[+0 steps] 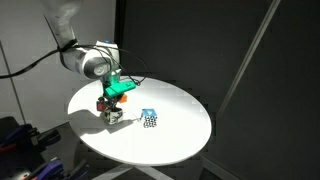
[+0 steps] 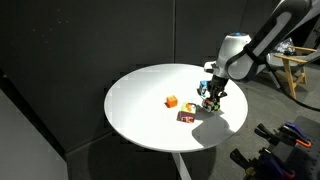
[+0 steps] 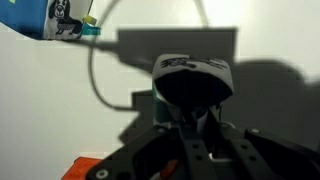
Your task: Move the letter A block to the left
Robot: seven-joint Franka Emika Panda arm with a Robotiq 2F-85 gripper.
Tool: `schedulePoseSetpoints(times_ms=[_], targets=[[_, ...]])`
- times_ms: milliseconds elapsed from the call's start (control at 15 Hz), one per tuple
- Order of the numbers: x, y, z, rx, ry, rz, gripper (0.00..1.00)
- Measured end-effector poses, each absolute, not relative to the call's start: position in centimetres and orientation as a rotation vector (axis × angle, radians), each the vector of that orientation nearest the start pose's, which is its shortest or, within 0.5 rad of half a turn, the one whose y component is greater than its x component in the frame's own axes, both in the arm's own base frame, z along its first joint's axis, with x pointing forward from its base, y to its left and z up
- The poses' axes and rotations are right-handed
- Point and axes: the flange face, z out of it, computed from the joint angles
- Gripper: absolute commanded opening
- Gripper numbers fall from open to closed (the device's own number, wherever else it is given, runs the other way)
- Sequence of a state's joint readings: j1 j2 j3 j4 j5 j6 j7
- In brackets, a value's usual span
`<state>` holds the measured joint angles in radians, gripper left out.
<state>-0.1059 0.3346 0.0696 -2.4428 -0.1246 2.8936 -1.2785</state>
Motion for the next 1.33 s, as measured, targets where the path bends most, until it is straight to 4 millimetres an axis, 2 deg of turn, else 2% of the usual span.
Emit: schedulePoseSetpoints(times_ms=[467,800,1333], targets=[[49.5,-1.5,17.9,-2.547,-1.981,-0.136,1.00],[49.9,-2.9,19.7,-2.701,-1.806,-0.176,1.00],[49.7,-5.9,24.2,-3.008,-1.337,-0.219,1.00]])
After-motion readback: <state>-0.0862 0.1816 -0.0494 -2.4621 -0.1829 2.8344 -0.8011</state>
